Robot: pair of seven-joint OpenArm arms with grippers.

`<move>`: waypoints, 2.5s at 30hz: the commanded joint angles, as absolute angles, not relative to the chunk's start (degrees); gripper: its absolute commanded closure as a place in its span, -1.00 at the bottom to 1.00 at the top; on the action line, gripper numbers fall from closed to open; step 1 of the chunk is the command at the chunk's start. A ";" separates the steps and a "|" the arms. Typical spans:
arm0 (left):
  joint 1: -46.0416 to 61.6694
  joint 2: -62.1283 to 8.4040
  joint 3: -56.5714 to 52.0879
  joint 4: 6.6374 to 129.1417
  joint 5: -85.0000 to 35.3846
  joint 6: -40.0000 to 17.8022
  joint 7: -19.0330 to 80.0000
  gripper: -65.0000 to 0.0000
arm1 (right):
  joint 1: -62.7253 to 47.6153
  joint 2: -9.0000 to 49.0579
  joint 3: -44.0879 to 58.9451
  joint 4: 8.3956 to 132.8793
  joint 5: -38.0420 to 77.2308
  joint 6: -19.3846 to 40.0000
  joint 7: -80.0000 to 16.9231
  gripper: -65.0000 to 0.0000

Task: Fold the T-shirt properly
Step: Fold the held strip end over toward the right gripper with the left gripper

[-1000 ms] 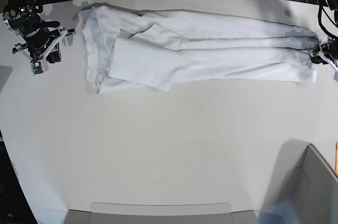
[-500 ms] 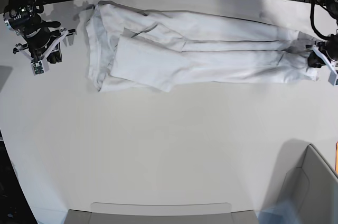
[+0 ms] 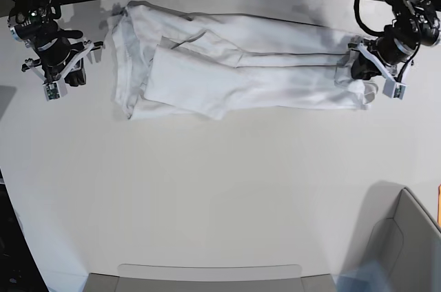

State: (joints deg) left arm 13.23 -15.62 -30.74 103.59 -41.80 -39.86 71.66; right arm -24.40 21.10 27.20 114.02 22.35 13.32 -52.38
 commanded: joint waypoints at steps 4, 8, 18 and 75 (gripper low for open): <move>12.70 -12.53 -27.82 105.19 -43.56 -40.00 68.09 1.00 | -24.22 21.93 25.01 114.86 22.99 13.23 -51.21 0.74; 12.26 -9.45 -27.74 105.19 -43.56 -40.00 68.00 1.00 | -24.48 21.85 25.01 114.86 22.99 13.23 -51.21 0.74; 12.35 -3.03 -18.51 110.29 -29.14 -40.00 67.91 1.00 | -24.57 21.85 25.01 114.86 22.99 13.23 -51.21 0.74; 10.15 5.67 -4.79 110.90 -22.99 -40.00 72.22 0.55 | -25.01 20.62 25.10 114.51 22.99 13.14 -51.21 0.74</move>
